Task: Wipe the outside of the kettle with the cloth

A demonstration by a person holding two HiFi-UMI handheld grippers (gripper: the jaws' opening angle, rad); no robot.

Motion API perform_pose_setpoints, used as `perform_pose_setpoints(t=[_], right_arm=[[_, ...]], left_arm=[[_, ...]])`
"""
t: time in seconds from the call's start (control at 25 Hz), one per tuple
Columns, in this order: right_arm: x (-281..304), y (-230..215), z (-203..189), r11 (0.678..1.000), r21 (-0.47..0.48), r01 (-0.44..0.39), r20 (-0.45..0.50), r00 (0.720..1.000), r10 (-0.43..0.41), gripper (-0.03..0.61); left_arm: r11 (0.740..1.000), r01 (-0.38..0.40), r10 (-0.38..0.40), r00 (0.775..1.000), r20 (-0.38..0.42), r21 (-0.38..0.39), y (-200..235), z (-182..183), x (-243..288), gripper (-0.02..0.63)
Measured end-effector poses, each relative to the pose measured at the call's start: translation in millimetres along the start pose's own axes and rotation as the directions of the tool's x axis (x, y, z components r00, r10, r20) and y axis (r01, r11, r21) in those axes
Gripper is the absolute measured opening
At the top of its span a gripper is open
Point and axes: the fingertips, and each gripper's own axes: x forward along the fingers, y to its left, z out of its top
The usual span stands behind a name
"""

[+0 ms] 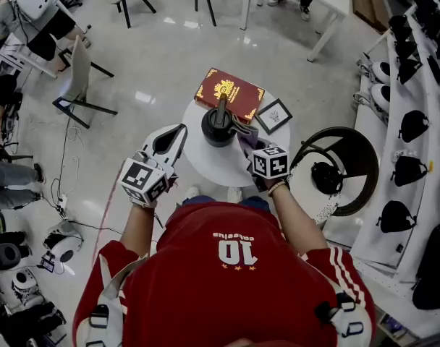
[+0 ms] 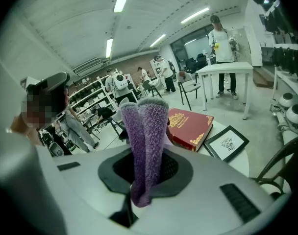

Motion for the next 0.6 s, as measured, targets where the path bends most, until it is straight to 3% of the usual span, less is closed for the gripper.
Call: perform_pose_setpoints(t=[0.6], right_arm=[[9.9, 60.7, -26.3, 0.992, 0.07, 0.103, 0.027, 0.994, -0.105, 0.048]], left_arm=[[0.983, 0.179, -0.179, 0.984, -0.01, -0.038, 37.3, -6.6, -17.2, 0.006]])
